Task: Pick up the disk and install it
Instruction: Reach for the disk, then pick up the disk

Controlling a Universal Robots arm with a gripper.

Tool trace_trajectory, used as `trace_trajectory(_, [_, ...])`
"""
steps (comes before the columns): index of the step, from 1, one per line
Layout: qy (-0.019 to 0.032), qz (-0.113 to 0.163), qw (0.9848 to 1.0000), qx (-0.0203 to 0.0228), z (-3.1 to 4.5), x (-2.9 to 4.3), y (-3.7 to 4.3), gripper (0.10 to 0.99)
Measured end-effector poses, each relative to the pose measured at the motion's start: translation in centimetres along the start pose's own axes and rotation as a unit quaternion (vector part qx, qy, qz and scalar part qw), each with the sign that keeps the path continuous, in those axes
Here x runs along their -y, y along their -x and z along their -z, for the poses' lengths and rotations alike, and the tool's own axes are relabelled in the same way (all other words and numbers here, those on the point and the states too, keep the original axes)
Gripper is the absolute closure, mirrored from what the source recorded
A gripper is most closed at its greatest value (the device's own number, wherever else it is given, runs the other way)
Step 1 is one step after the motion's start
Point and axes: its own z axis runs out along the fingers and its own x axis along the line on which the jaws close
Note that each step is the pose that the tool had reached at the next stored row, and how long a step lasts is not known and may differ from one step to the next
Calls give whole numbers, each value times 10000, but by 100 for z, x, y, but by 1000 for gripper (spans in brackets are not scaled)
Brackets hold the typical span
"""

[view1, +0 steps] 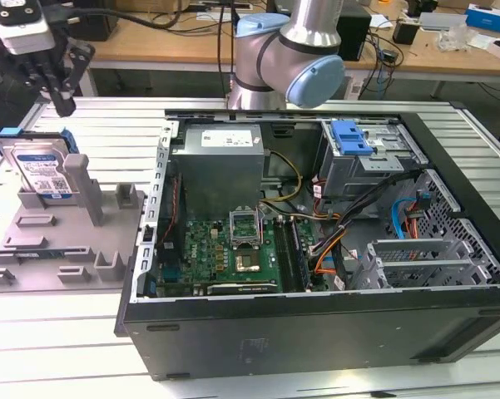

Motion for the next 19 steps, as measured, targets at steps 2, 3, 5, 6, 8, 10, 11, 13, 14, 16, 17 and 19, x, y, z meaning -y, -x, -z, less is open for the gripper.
trace_trajectory(2, [0, 0, 10000, 0, -11, -58, -131, 980])
trace_trajectory(3, [0, 0, 10000, 0, -14, -72, -163, 980])
trace_trajectory(5, [0, 0, 10000, -1, -19, -95, -233, 980])
trace_trajectory(6, [0, 0, 10000, 0, -19, -95, -232, 980])
trace_trajectory(8, [0, 0, 10000, -3, -19, -95, -236, 980])
trace_trajectory(10, [0, 0, 10000, -4, -19, -95, -242, 980])
trace_trajectory(11, [0, 0, 10000, -5, -19, -94, -243, 980])
trace_trajectory(13, [-1, 0, 10000, -6, -19, -94, -245, 980])
trace_trajectory(14, [-1, 0, 10000, -6, -19, -94, -245, 980])
trace_trajectory(16, [-1, 0, 10000, -7, -19, -94, -246, 980])
trace_trajectory(17, [0, 0, 10000, -7, -19, -94, -247, 980])
trace_trajectory(19, [-1, 0, 10000, -7, -19, -94, -248, 980])
